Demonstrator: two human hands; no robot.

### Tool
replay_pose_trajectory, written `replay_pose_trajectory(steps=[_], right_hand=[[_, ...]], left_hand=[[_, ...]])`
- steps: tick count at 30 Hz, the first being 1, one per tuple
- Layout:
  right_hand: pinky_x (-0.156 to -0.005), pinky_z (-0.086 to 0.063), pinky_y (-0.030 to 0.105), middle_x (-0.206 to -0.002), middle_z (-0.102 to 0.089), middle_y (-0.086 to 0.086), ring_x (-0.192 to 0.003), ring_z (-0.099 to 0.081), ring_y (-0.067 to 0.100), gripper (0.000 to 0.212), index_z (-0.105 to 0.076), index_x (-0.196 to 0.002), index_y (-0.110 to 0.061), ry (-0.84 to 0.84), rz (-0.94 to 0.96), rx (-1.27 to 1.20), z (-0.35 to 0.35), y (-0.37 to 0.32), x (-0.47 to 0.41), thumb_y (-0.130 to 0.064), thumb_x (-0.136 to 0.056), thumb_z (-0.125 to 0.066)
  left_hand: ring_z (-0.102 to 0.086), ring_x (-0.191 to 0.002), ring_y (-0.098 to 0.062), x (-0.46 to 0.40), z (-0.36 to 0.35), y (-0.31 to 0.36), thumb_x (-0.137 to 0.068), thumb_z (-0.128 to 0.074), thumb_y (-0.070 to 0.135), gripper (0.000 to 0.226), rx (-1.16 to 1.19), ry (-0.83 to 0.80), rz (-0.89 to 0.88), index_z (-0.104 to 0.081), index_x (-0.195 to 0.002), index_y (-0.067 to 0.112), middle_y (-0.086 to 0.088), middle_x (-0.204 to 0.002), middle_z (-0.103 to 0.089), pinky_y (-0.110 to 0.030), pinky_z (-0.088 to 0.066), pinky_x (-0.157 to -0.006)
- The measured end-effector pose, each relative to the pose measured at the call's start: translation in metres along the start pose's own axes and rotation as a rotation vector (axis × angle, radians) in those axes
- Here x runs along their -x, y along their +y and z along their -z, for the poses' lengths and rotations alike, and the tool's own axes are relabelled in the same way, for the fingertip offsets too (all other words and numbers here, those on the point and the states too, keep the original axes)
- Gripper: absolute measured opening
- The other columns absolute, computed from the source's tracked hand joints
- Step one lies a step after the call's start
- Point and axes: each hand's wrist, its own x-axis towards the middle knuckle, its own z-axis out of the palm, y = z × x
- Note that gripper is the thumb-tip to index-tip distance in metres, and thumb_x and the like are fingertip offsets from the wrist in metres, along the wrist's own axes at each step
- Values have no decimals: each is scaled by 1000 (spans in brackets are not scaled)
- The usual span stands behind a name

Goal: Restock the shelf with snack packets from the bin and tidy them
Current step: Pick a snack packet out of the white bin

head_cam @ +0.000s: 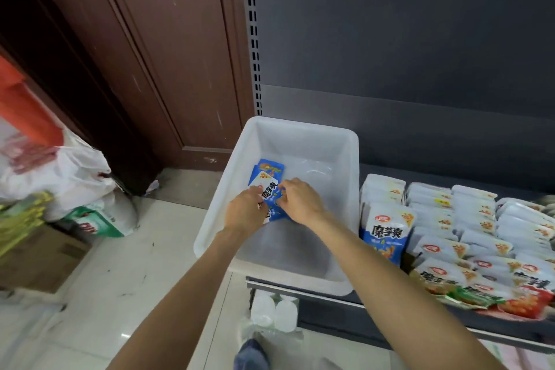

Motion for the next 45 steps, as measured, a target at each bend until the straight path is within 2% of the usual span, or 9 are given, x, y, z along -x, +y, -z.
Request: replay_pose_trajectory(steps=[5,10,14,17,23,28,32,40,45], right_hand=[[-90,-42,38,-125,-50,14,-116,-47,32,54,-45,-126,-8,-58,-176,146,-28,15,-26,-43,-87,-61],[-82,-45,35,-117,-61,14,-108,-59,32,49,-42,-122,-5,-12,-354,36,-19,17,-7,-25,-85,-66],[-67,-47,37,-94,-67,13,-87,-62,33,15,-51,-108,-7,313,-313,-366,14,5,37,-13,-95,-48],[-59,-44,19,-85,-67,-4,-72,-63,6,7,-52,-94,-14,532,-234,-629,50,0,83,-20,-93,-56],[-55,-51,18,-85,-69,-25,-73,-65,0,30,-56,-95,-36,579,-110,-823,124,38,171,-13,-83,-70],[-57,-52,18,-74,-71,-16,-65,-67,3,21,-63,-82,-28,603,-122,-768,134,80,214,-7,-83,-67],[-72,-58,39,-89,-73,-1,-80,-71,9,19,-61,-90,-32,491,-159,-718,110,101,210,-14,-85,-66],[-77,-58,33,-103,-72,-1,-88,-68,9,28,-66,-113,-16,316,-178,-417,91,103,186,-20,-85,-68],[-77,-49,27,-96,-72,-2,-87,-66,14,25,-65,-114,-26,301,-121,-22,106,102,184,-32,-90,-61]], left_hand=[[-45,-124,-26,-25,-20,-11,-88,-55,21,50,-142,-190,2,-43,-137,13,-11,-136,-47,-30,-34,-99],[-47,-122,-29,-26,-21,-4,-93,-52,33,54,-68,-185,22,-34,-140,13,-11,-138,-41,-33,-36,-97],[-64,-100,-20,4,5,26,-92,-58,26,23,671,-263,60,-62,-114,18,-5,-114,-66,-37,-47,-95],[-68,-84,-11,37,29,53,-88,-63,9,12,902,-224,-135,-68,-97,15,4,-89,-73,-28,-54,-78],[-66,-72,-8,74,33,114,-80,-71,7,12,809,-345,-464,-67,-87,16,4,-79,-72,-23,-54,-68],[-58,-68,-8,89,-10,137,-76,-70,29,19,489,-195,-694,-69,-87,14,4,-77,-66,-22,-49,-65],[-51,-64,-3,92,-29,132,-70,-74,29,17,248,-16,-728,-68,-81,16,15,-67,-55,-22,-44,-58],[-59,-52,-22,92,-34,131,-54,-90,22,30,-100,76,-746,-70,-72,9,-6,-59,-63,-27,-45,-49],[-59,-91,-23,88,-34,130,-83,-65,42,35,-244,-31,-649,-70,-104,14,-9,-98,-66,-25,-36,-75]])
